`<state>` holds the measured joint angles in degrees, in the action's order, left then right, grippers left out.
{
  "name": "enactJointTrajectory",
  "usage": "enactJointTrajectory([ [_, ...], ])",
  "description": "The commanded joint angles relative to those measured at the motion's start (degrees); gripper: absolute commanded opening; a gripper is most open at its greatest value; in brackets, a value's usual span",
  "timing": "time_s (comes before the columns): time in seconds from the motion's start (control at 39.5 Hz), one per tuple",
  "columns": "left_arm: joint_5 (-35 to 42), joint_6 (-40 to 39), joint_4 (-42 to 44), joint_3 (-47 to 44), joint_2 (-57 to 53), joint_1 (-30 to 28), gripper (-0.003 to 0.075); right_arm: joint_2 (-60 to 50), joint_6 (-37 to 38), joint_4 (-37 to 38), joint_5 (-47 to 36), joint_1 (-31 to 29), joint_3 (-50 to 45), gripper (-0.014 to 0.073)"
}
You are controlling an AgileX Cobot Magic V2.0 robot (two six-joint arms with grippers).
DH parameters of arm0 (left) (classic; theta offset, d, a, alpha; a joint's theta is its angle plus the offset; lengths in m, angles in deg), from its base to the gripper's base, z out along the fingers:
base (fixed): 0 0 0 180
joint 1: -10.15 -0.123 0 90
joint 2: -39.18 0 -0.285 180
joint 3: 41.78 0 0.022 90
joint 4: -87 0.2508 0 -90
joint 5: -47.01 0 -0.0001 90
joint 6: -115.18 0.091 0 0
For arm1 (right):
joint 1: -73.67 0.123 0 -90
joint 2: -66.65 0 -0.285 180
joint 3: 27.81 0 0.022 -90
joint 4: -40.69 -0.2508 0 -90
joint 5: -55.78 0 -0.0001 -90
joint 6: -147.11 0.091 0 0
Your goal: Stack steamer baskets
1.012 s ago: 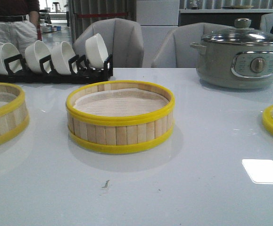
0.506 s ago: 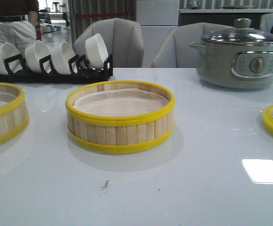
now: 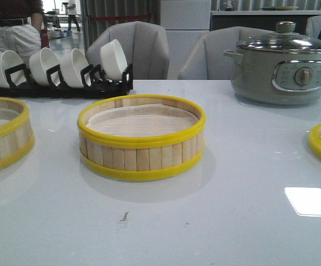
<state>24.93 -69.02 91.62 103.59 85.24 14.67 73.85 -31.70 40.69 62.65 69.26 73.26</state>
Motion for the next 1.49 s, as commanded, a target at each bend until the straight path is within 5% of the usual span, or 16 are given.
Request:
enactJointTrajectory([
  [0.0, -4.47, 2.05, 0.37, 11.23, 8.56, 0.57, 0.0085, -1.24, -0.11, 0.00, -4.95, -0.13, 0.84, 0.0032],
  [0.2, -13.44, 4.86, 0.37, 21.09, 17.27, 0.57, 0.0085, -1.24, -0.11, 0.00, -4.95, -0.13, 0.84, 0.0032],
  [1.47, -11.75, 5.99, 0.51, 21.09, 19.86, 0.57, 0.0085, -1.24, -0.11, 0.00, -4.95, -0.13, 0.84, 0.0032],
])
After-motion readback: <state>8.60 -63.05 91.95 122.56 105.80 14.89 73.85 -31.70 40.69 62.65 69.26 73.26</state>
